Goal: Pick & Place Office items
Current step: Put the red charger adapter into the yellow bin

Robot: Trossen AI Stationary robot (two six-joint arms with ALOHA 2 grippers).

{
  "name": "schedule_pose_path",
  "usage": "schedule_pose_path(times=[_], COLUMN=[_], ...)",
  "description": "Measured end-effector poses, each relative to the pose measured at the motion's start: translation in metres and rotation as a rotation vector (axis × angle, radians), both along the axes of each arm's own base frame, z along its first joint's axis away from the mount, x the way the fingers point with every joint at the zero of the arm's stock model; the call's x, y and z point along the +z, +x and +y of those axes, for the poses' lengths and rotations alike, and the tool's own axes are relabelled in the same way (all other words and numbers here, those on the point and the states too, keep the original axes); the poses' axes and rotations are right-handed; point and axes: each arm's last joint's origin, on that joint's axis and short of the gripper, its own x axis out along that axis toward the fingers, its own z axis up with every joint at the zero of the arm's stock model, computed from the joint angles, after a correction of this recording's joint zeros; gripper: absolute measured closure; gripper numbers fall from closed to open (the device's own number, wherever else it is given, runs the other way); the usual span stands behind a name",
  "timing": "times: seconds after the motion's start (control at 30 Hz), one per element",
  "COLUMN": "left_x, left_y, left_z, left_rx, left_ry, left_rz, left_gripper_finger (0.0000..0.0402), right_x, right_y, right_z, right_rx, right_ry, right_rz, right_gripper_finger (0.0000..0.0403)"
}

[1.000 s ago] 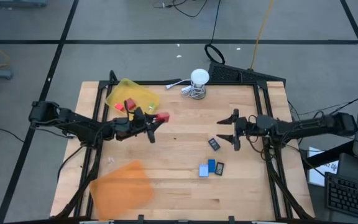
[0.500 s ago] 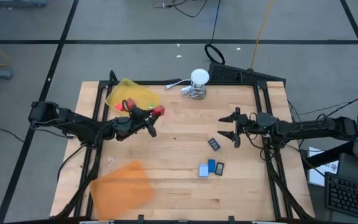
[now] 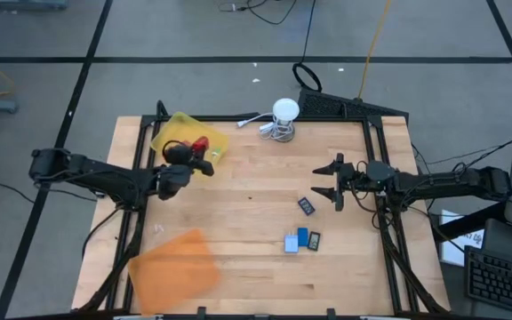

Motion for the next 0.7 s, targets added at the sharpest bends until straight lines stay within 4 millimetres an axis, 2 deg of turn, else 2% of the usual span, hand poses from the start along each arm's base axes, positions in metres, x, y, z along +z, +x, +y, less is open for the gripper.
schedule_pose_path(times=[0.3,0.7], left_x=[-0.015,-0.024], left_y=[-0.014,-0.021], left_z=[0.009,0.014], left_rx=[0.175,0.225], left_ry=[-0.101,-0.186], left_rz=[-0.054,-0.071], left_gripper_finger=[0.0279,0.0270], right_x=[0.000,0.000], right_y=[0.000,0.000], right_z=[0.000,0.000], right_rx=[-0.005,-0.006], right_ry=[0.008,0.007], right_rz=[0.002,0.002], right_gripper_finger=[0.0124,0.0124])
